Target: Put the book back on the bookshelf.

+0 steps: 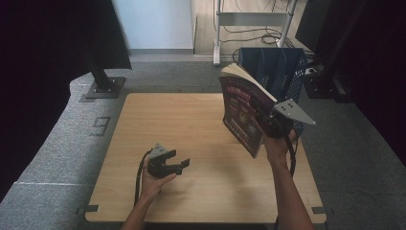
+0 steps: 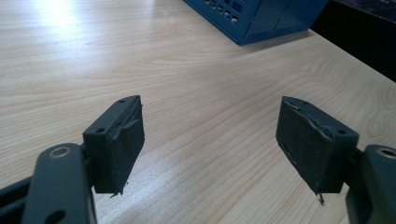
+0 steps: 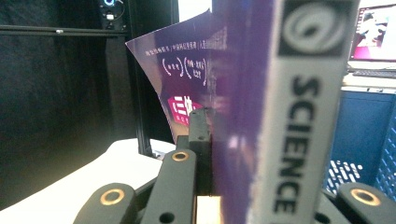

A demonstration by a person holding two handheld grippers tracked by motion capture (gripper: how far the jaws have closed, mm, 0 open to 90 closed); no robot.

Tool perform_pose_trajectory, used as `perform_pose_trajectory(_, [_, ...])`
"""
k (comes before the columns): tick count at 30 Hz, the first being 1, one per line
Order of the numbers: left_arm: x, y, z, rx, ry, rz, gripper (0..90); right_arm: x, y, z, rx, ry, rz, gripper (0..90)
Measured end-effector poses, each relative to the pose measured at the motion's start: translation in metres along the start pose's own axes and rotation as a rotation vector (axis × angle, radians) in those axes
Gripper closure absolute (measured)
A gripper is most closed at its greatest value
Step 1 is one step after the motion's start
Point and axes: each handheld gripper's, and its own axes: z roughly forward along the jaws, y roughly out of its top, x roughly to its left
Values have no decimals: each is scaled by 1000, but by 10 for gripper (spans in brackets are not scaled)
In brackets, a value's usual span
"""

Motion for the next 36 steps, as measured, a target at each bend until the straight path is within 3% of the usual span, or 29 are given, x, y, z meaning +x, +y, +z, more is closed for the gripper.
perform_pose_trajectory(36, [2, 0, -2, 2, -6, -8, 238, -28, 6, 2, -5, -98, 19, 817])
